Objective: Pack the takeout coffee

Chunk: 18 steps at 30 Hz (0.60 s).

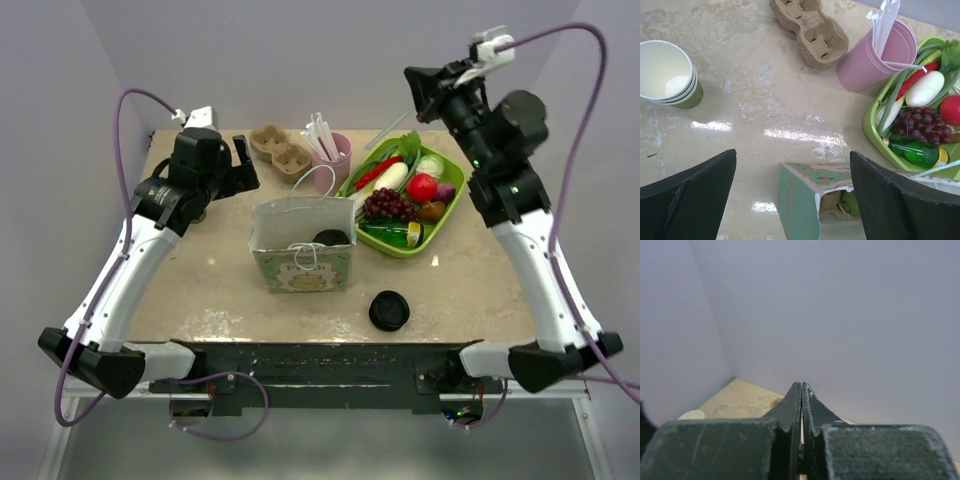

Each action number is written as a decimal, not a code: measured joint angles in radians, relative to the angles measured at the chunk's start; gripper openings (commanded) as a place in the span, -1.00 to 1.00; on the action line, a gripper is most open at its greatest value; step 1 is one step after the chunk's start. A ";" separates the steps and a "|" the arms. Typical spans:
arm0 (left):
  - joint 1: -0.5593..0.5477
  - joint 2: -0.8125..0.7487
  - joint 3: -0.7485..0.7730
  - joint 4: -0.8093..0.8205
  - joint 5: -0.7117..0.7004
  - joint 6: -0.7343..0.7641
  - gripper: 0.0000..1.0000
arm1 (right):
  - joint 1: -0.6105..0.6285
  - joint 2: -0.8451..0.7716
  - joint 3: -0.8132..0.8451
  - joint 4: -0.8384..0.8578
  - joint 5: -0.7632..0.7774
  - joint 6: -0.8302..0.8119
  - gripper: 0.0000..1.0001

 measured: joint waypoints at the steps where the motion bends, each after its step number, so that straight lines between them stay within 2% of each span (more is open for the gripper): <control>1: 0.000 -0.009 -0.007 0.000 0.002 0.000 0.99 | 0.000 -0.043 -0.007 -0.015 -0.023 0.000 -1.00; 6: 0.000 -0.041 -0.043 0.002 0.015 0.000 0.99 | 0.001 -0.169 0.011 -0.098 -0.231 0.016 -1.00; 9: 0.000 -0.057 -0.071 0.003 0.040 0.002 0.99 | 0.034 -0.213 -0.045 -0.105 -0.322 0.024 -1.00; 15: 0.000 -0.077 -0.117 0.008 0.101 0.008 0.99 | 0.246 -0.131 -0.088 -0.154 -0.304 -0.020 -1.00; 18: 0.000 -0.077 -0.125 0.014 0.113 0.009 0.99 | 0.293 -0.049 -0.104 -0.180 -0.264 -0.029 -1.00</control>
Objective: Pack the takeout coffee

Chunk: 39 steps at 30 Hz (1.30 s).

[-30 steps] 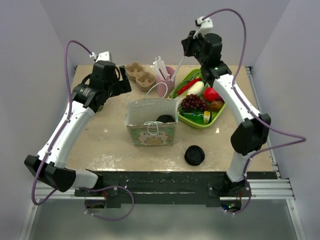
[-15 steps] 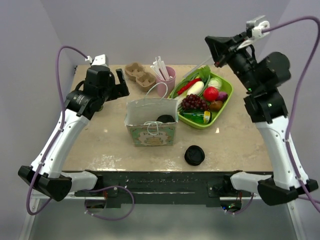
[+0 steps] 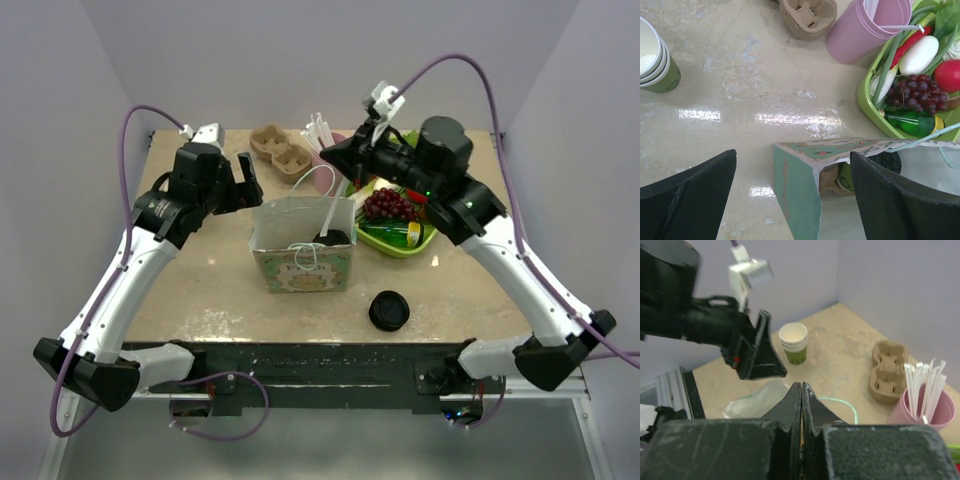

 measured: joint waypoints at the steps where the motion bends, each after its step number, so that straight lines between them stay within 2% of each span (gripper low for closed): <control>1: 0.000 0.000 -0.002 0.003 0.003 0.001 0.99 | 0.003 0.020 -0.005 -0.011 0.021 -0.006 -1.00; 10: 0.001 0.000 -0.023 0.036 0.029 0.021 0.99 | 0.026 0.089 -0.046 -0.066 0.117 -0.038 -1.00; 26: 0.006 -0.005 -0.066 0.056 0.043 0.025 0.99 | 0.074 0.040 -0.279 0.006 0.113 -0.031 -1.00; 30: 0.006 -0.005 -0.079 0.055 0.059 0.025 0.99 | 0.083 0.032 -0.294 0.042 0.098 -0.031 -0.99; 31: 0.006 -0.005 -0.080 0.057 0.062 0.025 0.99 | 0.087 0.030 -0.294 0.052 0.090 -0.032 -0.83; 33: 0.006 -0.005 -0.083 0.061 0.066 0.025 0.99 | 0.096 0.027 -0.294 0.073 0.073 -0.032 -0.70; 34: 0.006 -0.006 -0.084 0.063 0.067 0.025 0.99 | 0.101 0.027 -0.294 0.081 0.061 -0.034 -0.57; 38: 0.006 -0.008 -0.084 0.064 0.067 0.025 0.99 | 0.112 0.027 -0.294 0.085 0.019 -0.039 -0.43; 39: 0.006 -0.008 -0.084 0.064 0.067 0.025 0.99 | 0.113 0.027 -0.294 0.085 0.013 -0.040 -0.24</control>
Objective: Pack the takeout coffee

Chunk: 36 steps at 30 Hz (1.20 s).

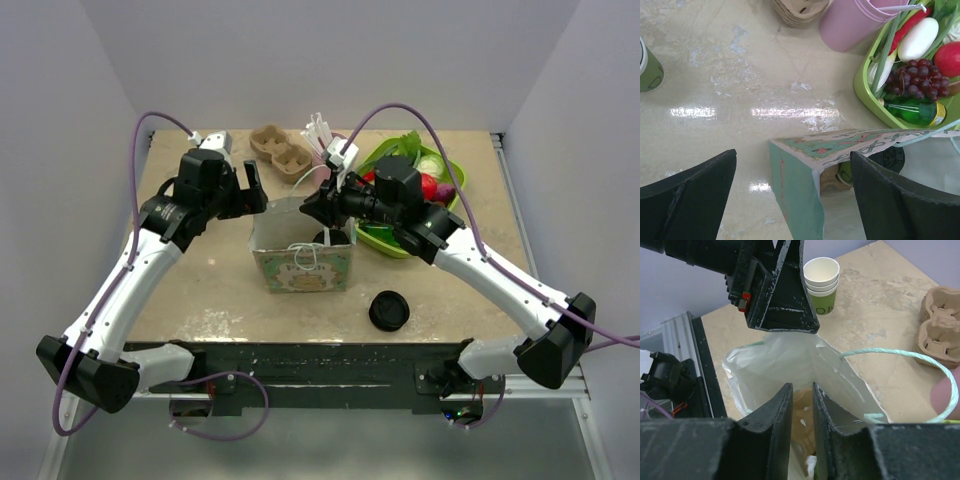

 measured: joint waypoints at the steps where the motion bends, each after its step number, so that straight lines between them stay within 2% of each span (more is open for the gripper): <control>1: 0.000 -0.001 0.000 0.000 0.000 0.000 0.99 | 0.000 0.000 0.000 -0.001 -0.003 0.000 -0.16; 3: 0.000 -0.002 0.000 0.002 0.000 0.000 0.99 | 0.000 0.000 0.000 -0.005 -0.003 0.001 0.03; 8: 0.000 -0.002 -0.002 0.005 0.000 0.001 0.99 | 0.000 -0.001 0.000 -0.019 -0.001 -0.003 0.16; 13: 0.000 -0.002 -0.003 0.005 -0.001 0.003 0.99 | 0.000 -0.012 0.000 -0.022 0.010 -0.003 0.41; 18: 0.000 -0.002 -0.004 0.005 -0.001 0.003 0.99 | 0.000 -0.029 0.000 -0.025 0.048 -0.002 0.78; 24: 0.000 -0.005 -0.005 0.005 0.001 0.010 0.99 | 0.000 -0.034 0.001 -0.055 0.105 0.014 0.85; 27: 0.000 -0.014 -0.013 0.006 0.001 0.010 0.99 | 0.000 -0.034 0.001 -0.088 0.114 0.023 0.96; 32: 0.000 -0.026 -0.016 0.006 -0.001 0.010 0.99 | 0.000 -0.047 0.001 -0.122 0.141 0.045 0.96; 36: 0.000 -0.038 -0.016 0.006 -0.008 0.010 0.99 | 0.001 -0.060 0.029 -0.175 0.243 0.082 0.96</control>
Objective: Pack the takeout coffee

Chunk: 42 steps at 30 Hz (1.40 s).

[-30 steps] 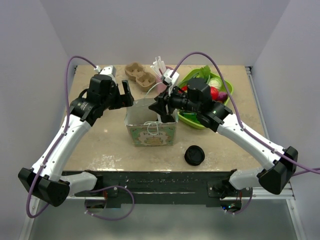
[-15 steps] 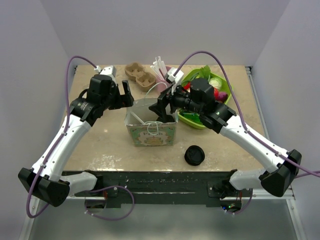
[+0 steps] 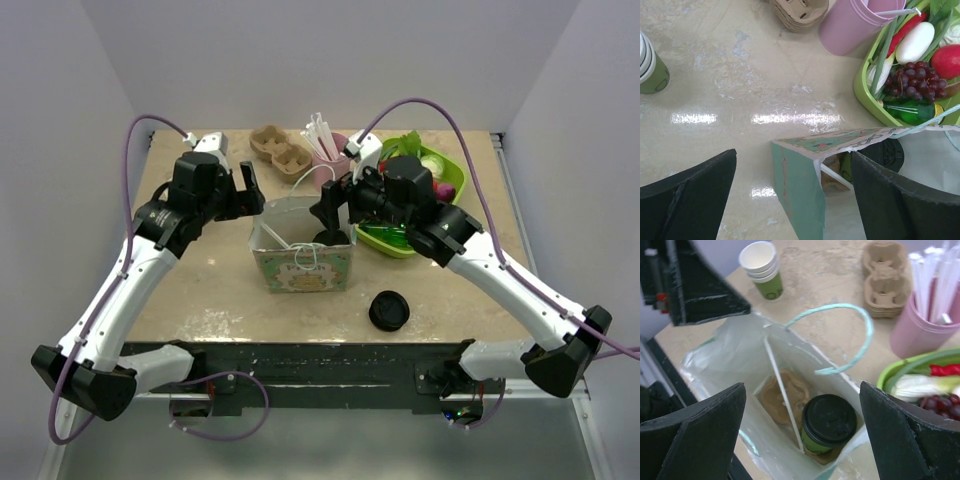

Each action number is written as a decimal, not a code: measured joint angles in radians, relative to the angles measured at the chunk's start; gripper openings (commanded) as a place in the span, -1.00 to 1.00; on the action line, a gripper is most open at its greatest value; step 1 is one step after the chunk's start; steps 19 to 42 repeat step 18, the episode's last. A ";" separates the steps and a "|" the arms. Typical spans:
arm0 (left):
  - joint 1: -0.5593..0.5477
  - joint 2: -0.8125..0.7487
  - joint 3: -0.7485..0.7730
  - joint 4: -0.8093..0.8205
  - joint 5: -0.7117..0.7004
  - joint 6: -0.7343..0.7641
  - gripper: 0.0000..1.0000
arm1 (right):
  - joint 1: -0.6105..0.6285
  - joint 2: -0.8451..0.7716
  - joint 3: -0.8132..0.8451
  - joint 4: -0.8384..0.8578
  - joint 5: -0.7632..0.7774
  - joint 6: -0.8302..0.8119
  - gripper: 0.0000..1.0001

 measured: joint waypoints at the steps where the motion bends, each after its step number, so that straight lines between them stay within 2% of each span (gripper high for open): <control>1: 0.000 -0.003 0.000 0.000 -0.003 0.000 0.99 | 0.000 0.000 0.015 -0.018 0.034 0.013 0.96; 10: 0.000 -0.010 0.000 -0.001 -0.043 -0.001 0.99 | 0.000 -0.026 0.040 -0.061 0.388 0.100 0.96; 18: 0.000 -0.013 0.004 -0.005 -0.082 -0.004 0.99 | -0.001 -0.122 0.005 -0.061 0.566 0.114 0.96; 42: 0.000 -0.013 0.004 -0.005 -0.082 -0.004 0.99 | -0.001 -0.122 0.005 -0.061 0.566 0.114 0.96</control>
